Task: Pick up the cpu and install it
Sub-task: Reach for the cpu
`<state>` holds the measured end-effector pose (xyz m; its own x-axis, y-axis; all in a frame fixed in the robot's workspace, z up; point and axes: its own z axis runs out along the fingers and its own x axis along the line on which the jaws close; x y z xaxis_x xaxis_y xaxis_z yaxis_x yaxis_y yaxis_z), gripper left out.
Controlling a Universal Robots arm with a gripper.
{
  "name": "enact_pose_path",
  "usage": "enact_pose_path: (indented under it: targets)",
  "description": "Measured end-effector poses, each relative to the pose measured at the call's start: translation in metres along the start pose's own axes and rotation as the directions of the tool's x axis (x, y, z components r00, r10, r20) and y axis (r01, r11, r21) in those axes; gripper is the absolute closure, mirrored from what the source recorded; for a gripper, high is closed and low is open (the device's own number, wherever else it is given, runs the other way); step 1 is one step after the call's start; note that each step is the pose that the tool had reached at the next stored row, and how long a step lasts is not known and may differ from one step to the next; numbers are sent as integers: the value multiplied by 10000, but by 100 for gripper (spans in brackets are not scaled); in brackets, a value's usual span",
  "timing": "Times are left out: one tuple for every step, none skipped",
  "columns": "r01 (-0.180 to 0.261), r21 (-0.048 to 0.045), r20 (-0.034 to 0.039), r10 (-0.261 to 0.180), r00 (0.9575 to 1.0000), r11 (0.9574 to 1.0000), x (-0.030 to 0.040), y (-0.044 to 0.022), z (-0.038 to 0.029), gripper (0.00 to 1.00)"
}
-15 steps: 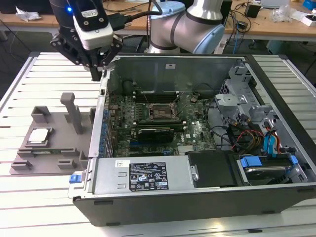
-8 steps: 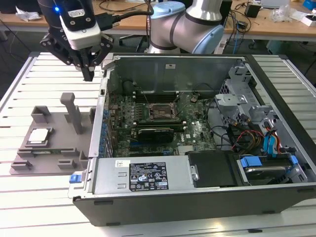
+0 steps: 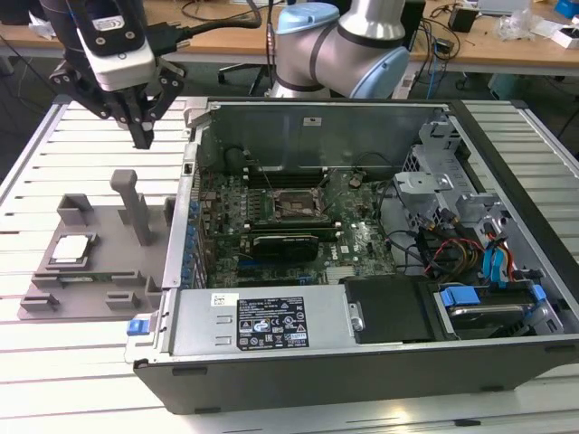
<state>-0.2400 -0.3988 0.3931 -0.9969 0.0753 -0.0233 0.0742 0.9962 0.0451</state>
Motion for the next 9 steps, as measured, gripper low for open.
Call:
enact_pose_path:
  targets:
    - [1, 0, 0, -1, 10000, 10000, 20, -2, 0, 89]
    - [1, 0, 0, -1, 10000, 10000, 56, -4, -1, 89]
    - [1, 0, -1, -1, 10000, 10000, 76, -6, -2, 89]
    - [1, 0, 0, -1, 10000, 10000, 97, -7, -3, 89]
    - [0, 1, 0, 0, 10000, 10000, 123, -9, -3, 89]
    - [0, 0, 0, 0, 10000, 10000, 139, -10, -3, 89]
    - [0, 0, 0, 0, 10000, 10000, 168, -12, -4, 89]
    - [0, 0, 0, 0, 10000, 10000, 185, -14, -4, 89]
    - [0, 0, 0, 0, 10000, 10000, 202, -15, -5, 89]
